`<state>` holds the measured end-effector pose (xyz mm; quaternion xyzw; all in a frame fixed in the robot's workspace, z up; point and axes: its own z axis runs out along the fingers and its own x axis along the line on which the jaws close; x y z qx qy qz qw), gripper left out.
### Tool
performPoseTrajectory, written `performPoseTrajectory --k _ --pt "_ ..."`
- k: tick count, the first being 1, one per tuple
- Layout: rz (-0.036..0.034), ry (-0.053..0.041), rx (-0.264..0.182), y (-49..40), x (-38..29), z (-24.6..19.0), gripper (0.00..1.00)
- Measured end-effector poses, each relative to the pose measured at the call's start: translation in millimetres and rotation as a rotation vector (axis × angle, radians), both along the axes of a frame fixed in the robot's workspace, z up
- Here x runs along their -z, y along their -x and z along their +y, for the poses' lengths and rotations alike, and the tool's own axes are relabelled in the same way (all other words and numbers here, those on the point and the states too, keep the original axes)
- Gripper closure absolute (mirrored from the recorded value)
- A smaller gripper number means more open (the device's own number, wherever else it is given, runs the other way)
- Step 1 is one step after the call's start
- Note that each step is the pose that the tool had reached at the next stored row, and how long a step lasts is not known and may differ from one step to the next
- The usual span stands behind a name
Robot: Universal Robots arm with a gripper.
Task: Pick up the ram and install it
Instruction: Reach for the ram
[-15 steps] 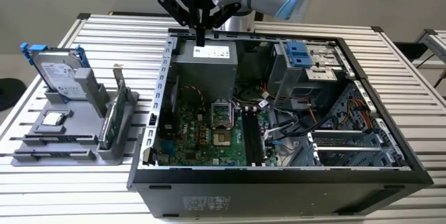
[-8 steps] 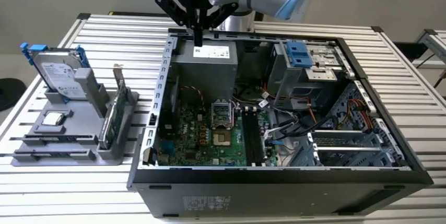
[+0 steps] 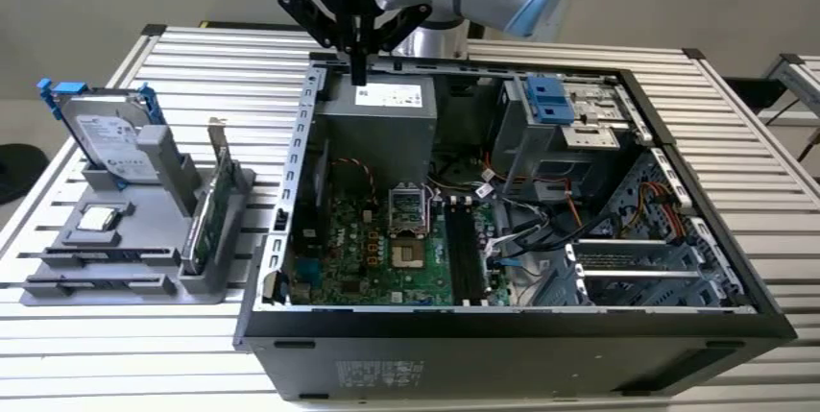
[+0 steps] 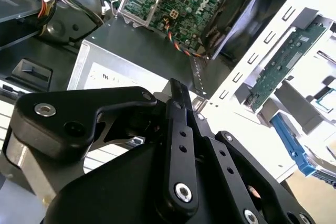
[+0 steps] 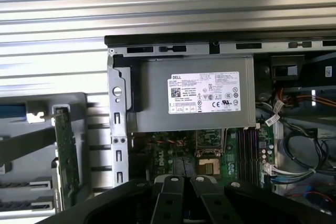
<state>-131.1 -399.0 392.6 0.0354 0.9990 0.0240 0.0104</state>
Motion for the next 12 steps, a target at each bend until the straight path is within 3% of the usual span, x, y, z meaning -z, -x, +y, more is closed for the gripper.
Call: performPoseTrajectory --k 12 --pt "0.0 0.0 0.0 11.8 0.0 0.0 1.0"
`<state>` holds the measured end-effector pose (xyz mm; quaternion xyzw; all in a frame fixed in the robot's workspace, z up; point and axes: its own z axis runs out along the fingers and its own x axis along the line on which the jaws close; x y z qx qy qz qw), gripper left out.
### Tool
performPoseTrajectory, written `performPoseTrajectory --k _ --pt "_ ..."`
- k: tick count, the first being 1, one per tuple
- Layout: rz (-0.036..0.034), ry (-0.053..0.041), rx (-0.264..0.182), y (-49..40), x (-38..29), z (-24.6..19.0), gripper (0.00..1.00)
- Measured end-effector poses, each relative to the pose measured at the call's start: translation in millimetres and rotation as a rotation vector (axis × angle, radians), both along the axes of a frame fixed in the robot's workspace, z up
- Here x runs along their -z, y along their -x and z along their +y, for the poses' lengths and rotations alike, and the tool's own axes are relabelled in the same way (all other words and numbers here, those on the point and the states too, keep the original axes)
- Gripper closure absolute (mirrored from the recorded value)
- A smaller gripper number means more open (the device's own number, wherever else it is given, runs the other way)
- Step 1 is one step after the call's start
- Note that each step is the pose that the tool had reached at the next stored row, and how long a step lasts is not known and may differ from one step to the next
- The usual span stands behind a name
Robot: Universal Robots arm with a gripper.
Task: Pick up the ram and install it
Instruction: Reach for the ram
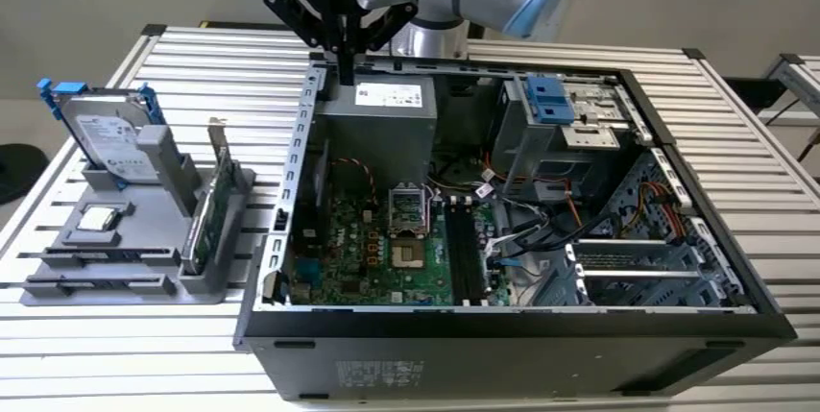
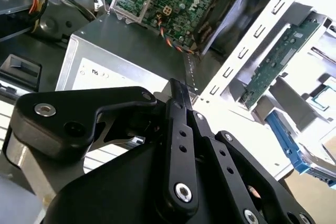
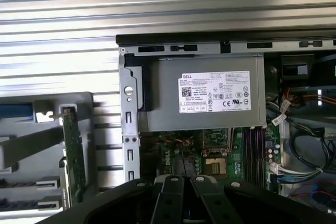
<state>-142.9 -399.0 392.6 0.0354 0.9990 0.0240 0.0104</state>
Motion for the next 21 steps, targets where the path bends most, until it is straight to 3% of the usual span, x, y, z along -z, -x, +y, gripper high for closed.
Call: performPoseTrajectory --k 21 --pt "0.0001 0.0 0.0 18.3 0.0 0.0 1.0"
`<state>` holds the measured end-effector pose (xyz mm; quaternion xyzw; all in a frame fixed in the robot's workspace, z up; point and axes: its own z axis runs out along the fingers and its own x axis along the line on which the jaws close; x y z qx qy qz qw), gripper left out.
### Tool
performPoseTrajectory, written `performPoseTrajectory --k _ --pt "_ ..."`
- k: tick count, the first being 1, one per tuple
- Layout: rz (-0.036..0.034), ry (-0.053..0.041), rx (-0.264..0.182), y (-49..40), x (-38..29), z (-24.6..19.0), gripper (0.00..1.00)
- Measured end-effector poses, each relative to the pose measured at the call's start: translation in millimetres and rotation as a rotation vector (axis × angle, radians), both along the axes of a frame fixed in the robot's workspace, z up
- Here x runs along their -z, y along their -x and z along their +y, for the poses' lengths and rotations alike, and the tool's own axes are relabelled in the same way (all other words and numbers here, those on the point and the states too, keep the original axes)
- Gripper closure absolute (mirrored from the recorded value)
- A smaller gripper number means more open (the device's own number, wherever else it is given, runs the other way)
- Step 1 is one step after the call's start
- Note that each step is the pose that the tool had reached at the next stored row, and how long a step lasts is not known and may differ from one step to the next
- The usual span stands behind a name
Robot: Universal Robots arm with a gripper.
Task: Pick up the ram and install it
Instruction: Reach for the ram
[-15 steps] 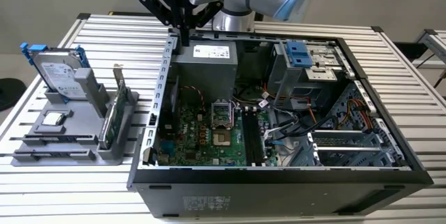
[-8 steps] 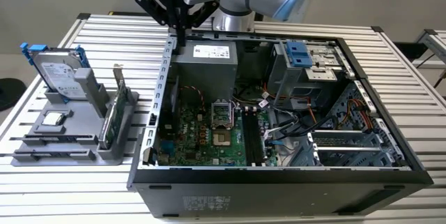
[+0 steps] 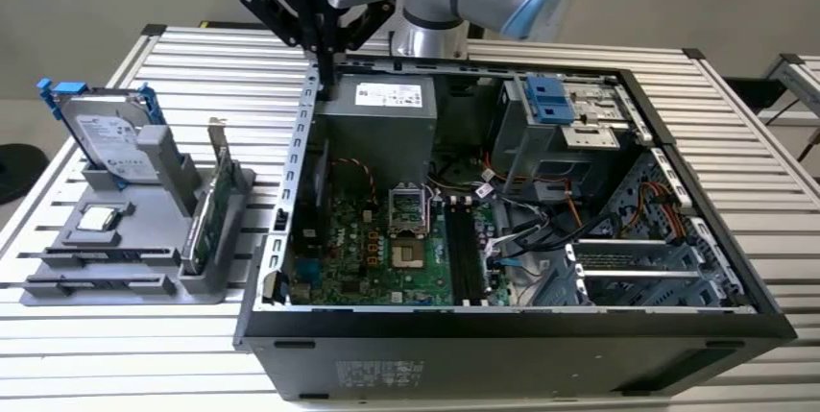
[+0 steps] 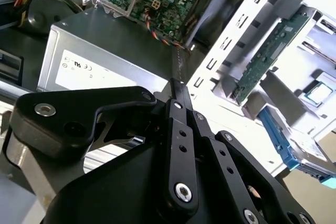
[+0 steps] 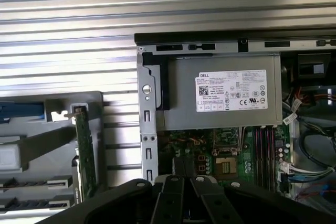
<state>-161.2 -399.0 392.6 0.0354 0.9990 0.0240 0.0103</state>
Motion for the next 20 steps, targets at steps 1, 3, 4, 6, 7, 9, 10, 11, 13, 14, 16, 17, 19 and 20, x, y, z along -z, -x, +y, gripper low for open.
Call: performPoseTrajectory --k 1,3,4,6,7,9,10,11,13,14,16,17,19,20 --pt "0.0 0.0 0.0 0.8 0.0 0.0 1.0" --pt "0.0 0.0 0.0 2.6 0.0 0.0 1.0" --pt "0.0 0.0 0.0 3.3 0.0 0.0 1.0" --pt "0.0 0.0 0.0 5.0 0.0 0.0 1.0" --pt "-0.0001 0.0 0.0 5.9 0.0 0.0 1.0" --pt "-0.0001 0.0 0.0 7.8 0.0 0.0 1.0" --pt "-0.0001 0.0 0.0 8.8 0.0 0.0 1.0" --pt "0.0 0.0 0.0 9.7 0.0 0.0 1.0" --pt "-0.0001 0.0 0.0 11.7 0.0 0.0 1.0" --pt "-0.0001 0.0 0.0 12.6 0.0 0.0 1.0" --pt "-0.0001 0.0 0.0 14.6 0.0 0.0 1.0" --pt "-0.0001 0.0 0.0 15.5 0.0 0.0 1.0" --pt "-0.0001 0.0 0.0 17.5 0.0 0.0 1.0" --pt "-0.0001 0.0 0.0 18.5 0.0 0.0 1.0"
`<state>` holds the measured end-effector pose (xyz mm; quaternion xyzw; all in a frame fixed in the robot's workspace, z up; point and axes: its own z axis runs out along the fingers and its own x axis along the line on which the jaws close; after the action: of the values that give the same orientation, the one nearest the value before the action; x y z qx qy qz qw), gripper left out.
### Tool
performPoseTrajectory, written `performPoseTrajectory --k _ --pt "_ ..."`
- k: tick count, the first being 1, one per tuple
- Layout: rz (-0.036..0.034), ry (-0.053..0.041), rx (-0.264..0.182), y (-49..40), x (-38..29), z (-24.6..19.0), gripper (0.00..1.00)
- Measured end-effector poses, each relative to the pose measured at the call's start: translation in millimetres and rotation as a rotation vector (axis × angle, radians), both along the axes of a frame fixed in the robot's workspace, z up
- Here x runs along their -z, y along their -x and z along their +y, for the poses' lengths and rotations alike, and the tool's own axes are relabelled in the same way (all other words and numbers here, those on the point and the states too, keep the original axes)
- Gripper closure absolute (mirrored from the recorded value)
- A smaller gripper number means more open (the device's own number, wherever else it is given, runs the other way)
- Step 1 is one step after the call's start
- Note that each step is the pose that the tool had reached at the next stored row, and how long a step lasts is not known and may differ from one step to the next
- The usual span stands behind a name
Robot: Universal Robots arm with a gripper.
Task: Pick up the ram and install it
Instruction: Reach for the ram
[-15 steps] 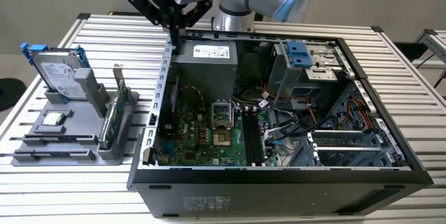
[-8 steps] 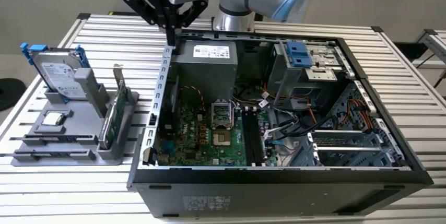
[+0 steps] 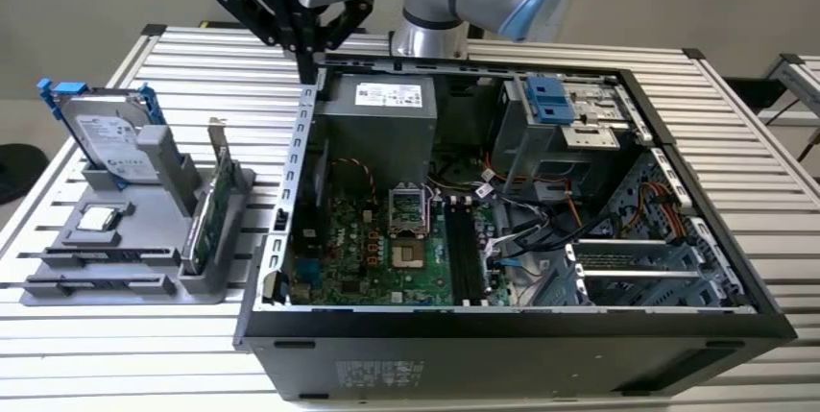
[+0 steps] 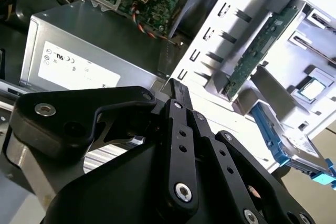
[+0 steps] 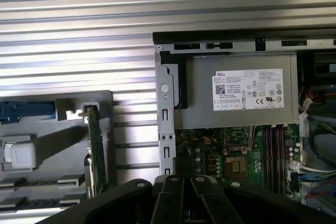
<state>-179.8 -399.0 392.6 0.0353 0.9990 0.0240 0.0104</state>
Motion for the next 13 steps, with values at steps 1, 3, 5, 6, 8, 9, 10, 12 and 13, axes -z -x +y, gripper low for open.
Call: performPoseTrajectory --k 1,3,5,6,8,9,10,12,13 --pt "0.0 0.0 0.0 1.0 0.0 0.0 1.0" --pt "0.0001 0.0 0.0 3.3 0.0 0.0 1.0" --pt "0.0 0.0 0.0 5.5 0.0 0.0 1.0" --pt "0.0 -0.0001 0.0 6.6 0.0 0.0 1.0" --pt "0.0 0.0 0.0 8.8 0.0 0.0 1.0" --pt "0.0 0.0 0.0 9.8 0.0 0.0 1.0" --pt "0.0 0.0 0.0 10.8 0.0 0.0 1.0" --pt "0.0 0.0 0.0 12.9 0.0 0.0 1.0" --pt "0.0 0.0 0.0 14.0 0.0 0.0 1.0"
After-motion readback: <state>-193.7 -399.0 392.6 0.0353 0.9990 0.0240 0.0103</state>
